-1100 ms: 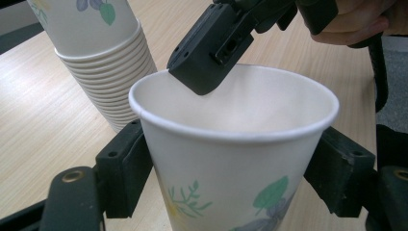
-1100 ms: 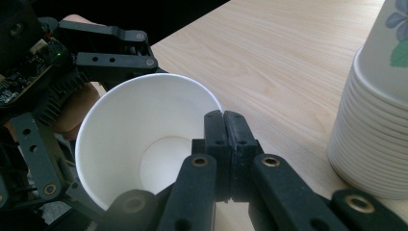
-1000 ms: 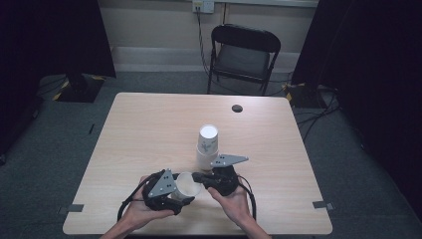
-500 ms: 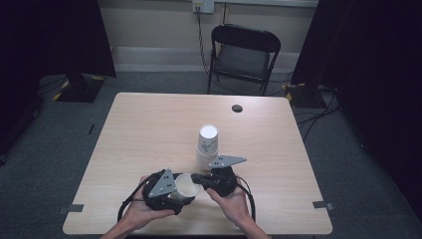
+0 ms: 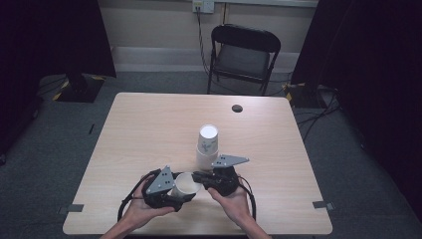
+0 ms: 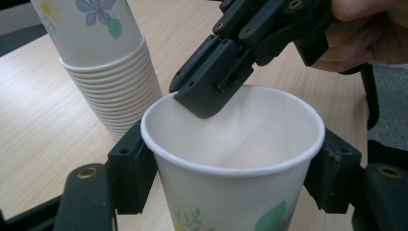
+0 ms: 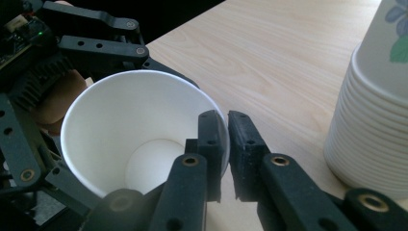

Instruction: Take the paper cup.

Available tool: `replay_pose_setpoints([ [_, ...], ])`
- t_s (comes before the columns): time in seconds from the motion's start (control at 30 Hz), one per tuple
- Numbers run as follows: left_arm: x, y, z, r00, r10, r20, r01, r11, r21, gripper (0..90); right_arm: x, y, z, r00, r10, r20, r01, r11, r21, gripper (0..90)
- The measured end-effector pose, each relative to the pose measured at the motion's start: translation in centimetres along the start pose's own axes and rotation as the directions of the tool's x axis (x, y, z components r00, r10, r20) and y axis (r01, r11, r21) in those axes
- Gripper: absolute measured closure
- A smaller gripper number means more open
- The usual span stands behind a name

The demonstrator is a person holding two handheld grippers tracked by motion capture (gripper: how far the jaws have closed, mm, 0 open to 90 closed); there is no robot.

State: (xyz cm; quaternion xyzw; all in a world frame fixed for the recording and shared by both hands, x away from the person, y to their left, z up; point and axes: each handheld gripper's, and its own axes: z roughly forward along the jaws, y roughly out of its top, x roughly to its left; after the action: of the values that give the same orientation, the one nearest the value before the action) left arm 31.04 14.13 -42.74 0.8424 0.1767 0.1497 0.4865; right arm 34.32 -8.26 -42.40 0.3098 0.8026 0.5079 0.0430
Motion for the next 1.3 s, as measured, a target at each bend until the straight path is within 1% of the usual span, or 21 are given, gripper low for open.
replay_pose_setpoints([
  [0.07, 0.0, 0.0, 0.0, 1.0, -0.004, 0.0, 0.004, 1.0, -0.002, 30.1, 0.1, 0.0, 0.0, 0.9999, -0.012, 0.002, 0.012, 1.0, -0.004, 81.1],
  [0.13, 0.1, -0.1, 0.0, 0.9999, -0.01, -0.004, 0.01, 1.0, -0.001, 30.0, 0.2, 0.0, -0.1, 0.9999, -0.013, 0.002, 0.013, 1.0, -0.014, 78.7],
  [0.2, 0.3, -0.1, -0.1, 0.9994, -0.034, 0.004, 0.034, 0.9994, -0.011, 30.0, 0.2, 0.0, -0.1, 0.9998, -0.016, 0.008, 0.017, 1.0, -0.024, 76.1],
  [0.27, 0.4, 0.0, -0.2, 0.9983, -0.058, -0.001, 0.058, 0.9979, -0.029, 30.0, 0.1, 0.1, -0.2, 0.9997, -0.021, 0.013, 0.021, 0.999, -0.024, 69.5],
  [0.3, 0.5, 0.0, -0.3, 0.9977, -0.068, 0.006, 0.068, 0.9972, -0.032, 30.0, 0.1, 0.2, -0.3, 0.9996, -0.026, 0.013, 0.026, 0.999, -0.028, 69.4],
  [0.37, 0.7, 0.0, -0.4, 0.9979, -0.065, -0.005, 0.065, 0.9973, -0.036, 30.0, 0.1, 0.4, -0.5, 0.9995, -0.03, 0.002, 0.03, 0.999, -0.041, 68.1],
  [0.47, 0.9, -0.1, -0.5, 0.9969, -0.077, -0.016, 0.077, 0.9964, -0.037, 30.0, 0.1, 0.5, -0.8, 0.9991, -0.043, 0.002, 0.043, 0.997, -0.062, 65.4],
  [0.57, 1.3, -0.3, -0.7, 0.9957, -0.087, -0.03, 0.086, 0.9956, -0.037, 30.0, 0.1, 0.4, -1.1, 0.9988, -0.049, 0.0, 0.049, 0.996, -0.074, 64.7],
  [0.77, 2.0, -0.6, -1.1, 0.9924, -0.112, -0.05, 0.11, 0.9927, -0.051, 30.0, -0.2, 0.5, -1.8, 0.9991, -0.041, 0.013, 0.042, 0.993, -0.112, 62.2],
  [0.97, 2.6, -0.6, -1.6, 0.9911, -0.108, -0.077, 0.104, 0.993, -0.055, 30.0, -0.4, 0.2, -2.3, 0.9987, -0.043, 0.026, 0.045, 0.993, -0.11, 58.8],
  [1.03, 2.7, -0.7, -1.7, 0.9894, -0.121, -0.08, 0.116, 0.9912, -0.063, 30.0, -0.5, 0.1, -2.6, 0.9987, -0.038, 0.032, 0.042, 0.993, -0.111, 57.4],
  [1.07, 2.7, -0.7, -1.7, 0.9893, -0.12, -0.083, 0.115, 0.9916, -0.06, 30.0, -0.7, -0.1, -2.8, 0.9987, -0.034, 0.037, 0.039, 0.993, -0.115, 56.5],
  [1.1, 2.8, -0.7, -1.8, 0.9878, -0.13, -0.086, 0.124, 0.9902, -0.064, 30.0, -0.8, -0.2, -2.9, 0.9984, -0.036, 0.043, 0.041, 0.992, -0.116, 55.2],
  [1.13, 2.9, -0.8, -1.8, 0.9879, -0.129, -0.086, 0.124, 0.9902, -0.065, 30.0, -0.9, -0.3, -3.1, 0.9981, -0.03, 0.054, 0.036, 0.993, -0.113, 54.0],
  [1.17, 3.0, -0.8, -1.9, 0.9858, -0.143, -0.088, 0.137, 0.9885, -0.064, 30.0, -1.0, -0.4, -3.1, 0.998, -0.029, 0.057, 0.035, 0.993, -0.111, 53.7],
  [1.23, 3.4, -0.9, -1.9, 0.9838, -0.155, -0.09, 0.149, 0.9864, -0.069, 29.9, -1.3, -0.7, -3.5, 0.9976, -0.023, 0.065, 0.029, 0.994, -0.103, 52.6],
  [1.3, 3.8, -1.0, -1.9, 0.9812, -0.167, -0.097, 0.161, 0.9846, -0.068, 29.9, -1.6, -0.9, -3.9, 0.9971, -0.01, 0.075, 0.018, 0.994, -0.107, 51.1],
])
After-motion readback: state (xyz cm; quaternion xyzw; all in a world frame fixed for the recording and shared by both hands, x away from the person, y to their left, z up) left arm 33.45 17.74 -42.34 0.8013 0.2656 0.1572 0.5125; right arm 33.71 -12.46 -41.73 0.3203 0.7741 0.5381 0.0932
